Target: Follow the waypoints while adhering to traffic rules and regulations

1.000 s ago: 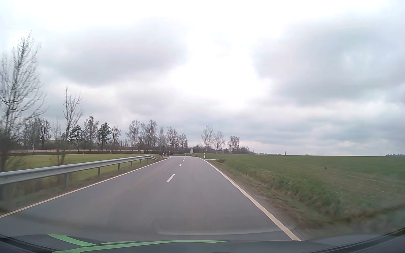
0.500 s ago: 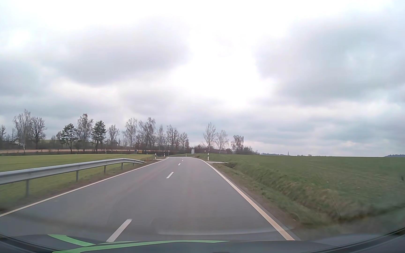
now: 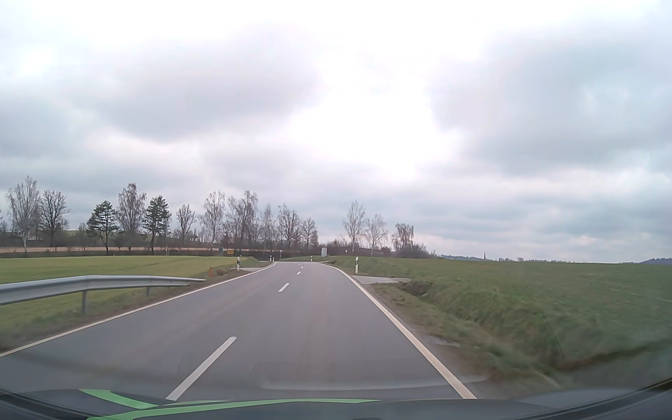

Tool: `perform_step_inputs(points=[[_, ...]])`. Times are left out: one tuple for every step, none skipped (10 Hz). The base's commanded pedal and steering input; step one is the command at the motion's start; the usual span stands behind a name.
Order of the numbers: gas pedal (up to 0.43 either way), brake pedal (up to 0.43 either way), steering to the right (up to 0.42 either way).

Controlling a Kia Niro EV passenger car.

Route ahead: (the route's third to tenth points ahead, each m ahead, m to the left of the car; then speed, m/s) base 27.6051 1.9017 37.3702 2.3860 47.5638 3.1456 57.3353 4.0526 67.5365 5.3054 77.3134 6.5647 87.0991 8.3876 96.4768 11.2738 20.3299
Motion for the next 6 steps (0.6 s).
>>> perform_step_inputs(points=[[0.0,0.098,-0.008],[0.0,0.091,-0.008],[0.0,0.098,-0.008],[0.0,0.098,-0.008],[0.0,0.091,-0.008],[0.0,0.098,-0.008]])
